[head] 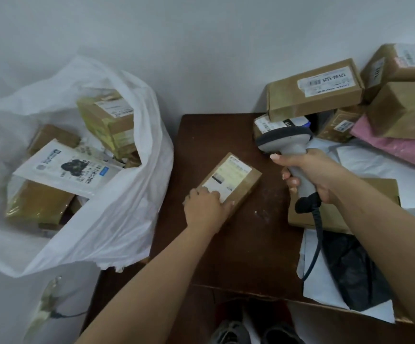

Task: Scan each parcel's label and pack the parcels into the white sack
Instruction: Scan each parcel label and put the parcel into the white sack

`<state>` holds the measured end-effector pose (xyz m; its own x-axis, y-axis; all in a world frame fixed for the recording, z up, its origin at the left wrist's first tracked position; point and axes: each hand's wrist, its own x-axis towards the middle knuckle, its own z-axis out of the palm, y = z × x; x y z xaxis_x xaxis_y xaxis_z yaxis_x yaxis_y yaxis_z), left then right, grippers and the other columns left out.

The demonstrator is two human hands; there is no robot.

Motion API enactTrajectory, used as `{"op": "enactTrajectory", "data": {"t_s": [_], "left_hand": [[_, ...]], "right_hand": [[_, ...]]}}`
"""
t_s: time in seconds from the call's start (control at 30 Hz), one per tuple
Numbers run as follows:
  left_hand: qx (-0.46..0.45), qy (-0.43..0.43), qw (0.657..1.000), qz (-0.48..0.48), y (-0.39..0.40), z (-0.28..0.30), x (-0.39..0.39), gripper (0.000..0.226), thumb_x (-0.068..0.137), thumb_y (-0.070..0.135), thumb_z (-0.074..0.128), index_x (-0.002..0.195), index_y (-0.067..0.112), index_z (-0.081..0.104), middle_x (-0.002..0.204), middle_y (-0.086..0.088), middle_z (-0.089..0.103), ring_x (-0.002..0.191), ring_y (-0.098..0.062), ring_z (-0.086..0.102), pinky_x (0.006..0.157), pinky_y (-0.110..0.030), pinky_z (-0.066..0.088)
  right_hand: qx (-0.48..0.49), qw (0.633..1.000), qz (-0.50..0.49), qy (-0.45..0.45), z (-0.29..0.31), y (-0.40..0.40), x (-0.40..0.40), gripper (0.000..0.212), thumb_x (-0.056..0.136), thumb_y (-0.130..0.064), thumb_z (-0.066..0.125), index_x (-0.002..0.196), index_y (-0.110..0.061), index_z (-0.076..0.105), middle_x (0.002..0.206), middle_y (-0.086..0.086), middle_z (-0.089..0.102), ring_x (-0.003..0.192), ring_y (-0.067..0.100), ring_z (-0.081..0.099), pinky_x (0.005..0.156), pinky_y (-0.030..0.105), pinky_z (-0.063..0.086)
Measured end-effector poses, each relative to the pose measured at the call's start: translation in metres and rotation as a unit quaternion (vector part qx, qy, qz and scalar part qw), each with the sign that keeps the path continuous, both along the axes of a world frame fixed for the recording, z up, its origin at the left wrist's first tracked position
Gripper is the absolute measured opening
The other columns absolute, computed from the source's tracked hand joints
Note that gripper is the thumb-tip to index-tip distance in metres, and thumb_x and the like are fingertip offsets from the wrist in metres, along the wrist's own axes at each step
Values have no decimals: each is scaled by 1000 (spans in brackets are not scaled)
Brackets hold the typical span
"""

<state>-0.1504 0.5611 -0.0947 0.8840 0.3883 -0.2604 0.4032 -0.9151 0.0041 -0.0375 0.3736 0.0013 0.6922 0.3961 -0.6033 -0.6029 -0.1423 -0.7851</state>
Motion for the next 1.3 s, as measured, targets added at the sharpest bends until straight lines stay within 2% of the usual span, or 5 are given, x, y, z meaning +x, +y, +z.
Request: {"op": "enactTrajectory", "data": {"t_s": [0.23, 0.53, 0.77, 0.97, 1.3], "left_hand": [[-170, 117, 956, 206, 18, 0, 4, 140, 57, 67, 81, 154, 10, -3, 160, -14, 3, 147, -35, 11, 112, -55, 26], [-235, 47, 937, 255, 4, -1, -16, 122, 52, 49, 92, 140, 6, 19, 141, -14, 41, 128, -30, 47, 102, -41, 44], [-394, -82, 873, 277, 14, 5, -38, 54, 81, 28, 77, 125, 9, 51, 126, -8, 59, 110, -22, 59, 95, -36, 51], [-473, -201, 805, 297, 19, 38, -47, 53, 74, 25, 84, 114, 18, 51, 110, 0, 60, 97, -14, 62, 78, -26, 54], [-511, -301, 757, 275, 26, 93, -38, 56, 63, 26, 91, 105, 20, 54, 113, -10, 67, 101, -24, 68, 90, -44, 56]], "right_hand": [[-23, 1000, 14, 4, -5, -4, -14, 26, 88, -17, 71, 102, -5, 54, 54, 4, 49, 34, 10, 38, 37, 21, 37], [-27, 1000, 11, 4, -4, -16, -32, 25, 87, -16, 72, 101, -3, 56, 55, 5, 50, 36, 11, 37, 39, 21, 37], [18, 1000, -20, -9, 25, -19, -39, 21, 88, -16, 71, 99, -8, 55, 55, 5, 49, 36, 10, 38, 37, 20, 37], [90, 995, -47, -8, 66, -19, -43, 13, 92, -18, 65, 95, -9, 56, 57, 4, 47, 35, 7, 37, 36, 18, 38], [136, 986, -42, -85, 124, -27, -60, 16, 91, -18, 67, 93, -11, 52, 56, 2, 47, 35, 7, 37, 37, 18, 38]]}}
